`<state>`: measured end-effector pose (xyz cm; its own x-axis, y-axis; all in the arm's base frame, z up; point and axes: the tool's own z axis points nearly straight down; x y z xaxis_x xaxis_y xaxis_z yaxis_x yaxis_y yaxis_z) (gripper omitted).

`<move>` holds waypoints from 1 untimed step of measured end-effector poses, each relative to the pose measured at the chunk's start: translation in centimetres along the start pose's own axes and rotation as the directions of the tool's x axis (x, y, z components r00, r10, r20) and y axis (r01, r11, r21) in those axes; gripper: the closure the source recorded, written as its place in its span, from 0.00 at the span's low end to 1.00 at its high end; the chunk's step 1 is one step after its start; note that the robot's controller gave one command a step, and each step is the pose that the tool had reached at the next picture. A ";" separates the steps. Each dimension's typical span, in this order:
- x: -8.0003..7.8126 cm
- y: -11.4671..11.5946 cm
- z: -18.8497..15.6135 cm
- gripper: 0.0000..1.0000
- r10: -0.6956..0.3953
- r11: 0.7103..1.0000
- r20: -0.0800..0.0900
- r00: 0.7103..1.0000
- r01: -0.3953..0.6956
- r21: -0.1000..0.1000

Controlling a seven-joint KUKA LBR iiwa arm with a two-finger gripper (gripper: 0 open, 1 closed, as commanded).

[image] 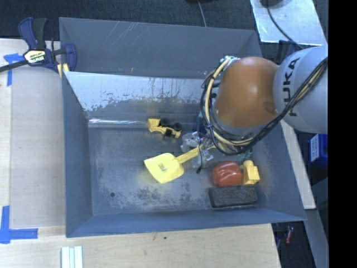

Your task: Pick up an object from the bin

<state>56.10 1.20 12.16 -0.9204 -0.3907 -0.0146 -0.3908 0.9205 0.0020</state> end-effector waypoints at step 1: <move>-0.2 -0.1 -2.8 1.00 0.002 1.000 0.008 1.000 -0.002 0.004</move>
Offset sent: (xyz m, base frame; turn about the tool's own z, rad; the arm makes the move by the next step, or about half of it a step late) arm 0.0019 -0.0002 0.0273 0.0015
